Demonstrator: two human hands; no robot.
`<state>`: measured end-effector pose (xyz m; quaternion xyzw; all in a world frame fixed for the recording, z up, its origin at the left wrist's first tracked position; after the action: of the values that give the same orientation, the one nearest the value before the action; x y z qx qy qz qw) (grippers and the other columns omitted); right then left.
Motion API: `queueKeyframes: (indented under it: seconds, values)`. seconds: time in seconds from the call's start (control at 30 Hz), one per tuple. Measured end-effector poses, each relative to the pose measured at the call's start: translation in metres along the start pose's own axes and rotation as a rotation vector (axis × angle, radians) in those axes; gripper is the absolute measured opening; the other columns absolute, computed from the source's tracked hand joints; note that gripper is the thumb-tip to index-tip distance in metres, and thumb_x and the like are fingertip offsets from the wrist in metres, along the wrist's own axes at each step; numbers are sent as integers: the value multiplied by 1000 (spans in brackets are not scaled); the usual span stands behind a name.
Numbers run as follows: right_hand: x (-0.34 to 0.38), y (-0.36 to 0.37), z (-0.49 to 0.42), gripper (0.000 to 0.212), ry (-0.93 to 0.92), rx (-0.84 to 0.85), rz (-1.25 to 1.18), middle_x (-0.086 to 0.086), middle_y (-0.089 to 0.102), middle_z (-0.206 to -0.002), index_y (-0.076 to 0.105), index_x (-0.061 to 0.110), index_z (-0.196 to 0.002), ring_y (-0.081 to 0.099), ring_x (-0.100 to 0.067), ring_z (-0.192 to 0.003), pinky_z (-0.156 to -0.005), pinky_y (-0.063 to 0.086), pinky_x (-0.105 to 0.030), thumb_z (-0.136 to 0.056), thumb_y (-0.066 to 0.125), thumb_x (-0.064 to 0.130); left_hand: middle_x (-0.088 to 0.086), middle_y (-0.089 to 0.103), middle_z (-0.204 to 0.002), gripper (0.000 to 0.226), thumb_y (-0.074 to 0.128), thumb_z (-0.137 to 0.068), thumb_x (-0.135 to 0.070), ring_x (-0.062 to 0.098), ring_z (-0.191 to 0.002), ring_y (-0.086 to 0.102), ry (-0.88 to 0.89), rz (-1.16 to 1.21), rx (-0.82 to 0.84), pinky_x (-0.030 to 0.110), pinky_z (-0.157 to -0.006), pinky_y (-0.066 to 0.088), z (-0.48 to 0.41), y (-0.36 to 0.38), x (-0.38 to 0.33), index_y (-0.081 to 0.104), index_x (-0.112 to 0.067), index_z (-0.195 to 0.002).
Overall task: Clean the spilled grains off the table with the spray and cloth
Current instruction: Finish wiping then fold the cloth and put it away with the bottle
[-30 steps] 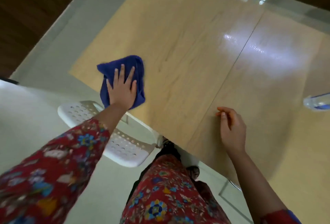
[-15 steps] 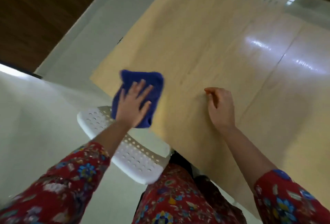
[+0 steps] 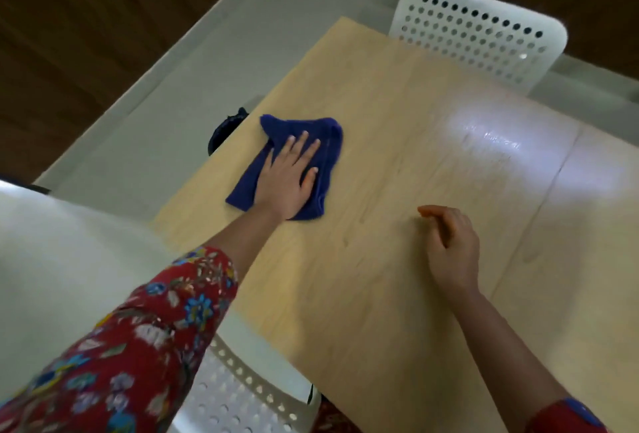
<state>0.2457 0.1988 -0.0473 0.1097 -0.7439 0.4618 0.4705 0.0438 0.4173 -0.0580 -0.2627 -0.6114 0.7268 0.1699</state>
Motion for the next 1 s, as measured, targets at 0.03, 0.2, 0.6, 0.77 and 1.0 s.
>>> queueKeyframes:
  seconds: [0.03,0.2,0.6,0.77,1.0]
  values:
    - [-4,-5,4,27,43,-38,-34,4,65,-100,67,18,-102,60,-21,-100,-89,45,-29,-91,49,2,-8,3,-163,55,22,-102,-43,15,-149,3,-55,6,-8,43,-120,10,-14,-4,4,9,-33,-154]
    - [-13,-24,5,29,146,-73,-162,4,68,-97,67,19,-100,63,-6,-96,-89,49,-24,-95,50,-3,-4,-1,-163,56,20,-101,-46,20,-150,-1,-178,25,3,48,-120,3,-99,-8,-64,6,-33,-154]
    - [-51,-96,98,29,321,-298,-169,0,68,-94,65,16,-100,64,-9,-92,-89,52,-31,-92,46,-5,-10,11,-162,57,32,-97,-48,14,-149,8,675,-39,105,43,-119,12,99,36,-130,20,-38,-152]
    - [-53,-116,158,30,328,-302,-162,2,68,-98,65,26,-97,64,-14,-98,-91,49,-33,-88,46,5,-4,6,-163,60,17,-96,-51,21,-150,6,279,-102,36,51,-118,10,74,36,-151,13,-36,-153]
    - [-79,-176,269,29,425,-393,-57,6,68,-102,68,22,-98,63,-14,-99,-88,52,-45,-86,44,9,-3,6,-163,59,25,-97,-50,22,-150,2,667,-68,141,52,-118,7,191,75,-297,16,-36,-153]
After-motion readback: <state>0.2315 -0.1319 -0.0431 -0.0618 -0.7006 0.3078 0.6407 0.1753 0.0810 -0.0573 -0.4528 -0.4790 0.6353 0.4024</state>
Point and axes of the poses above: each hand's wrist, its own z-axis away from the middle knuckle, its own y-axis out of the palm, x = y × z, the point moved 1 cm from there along -z, towards the middle knuckle
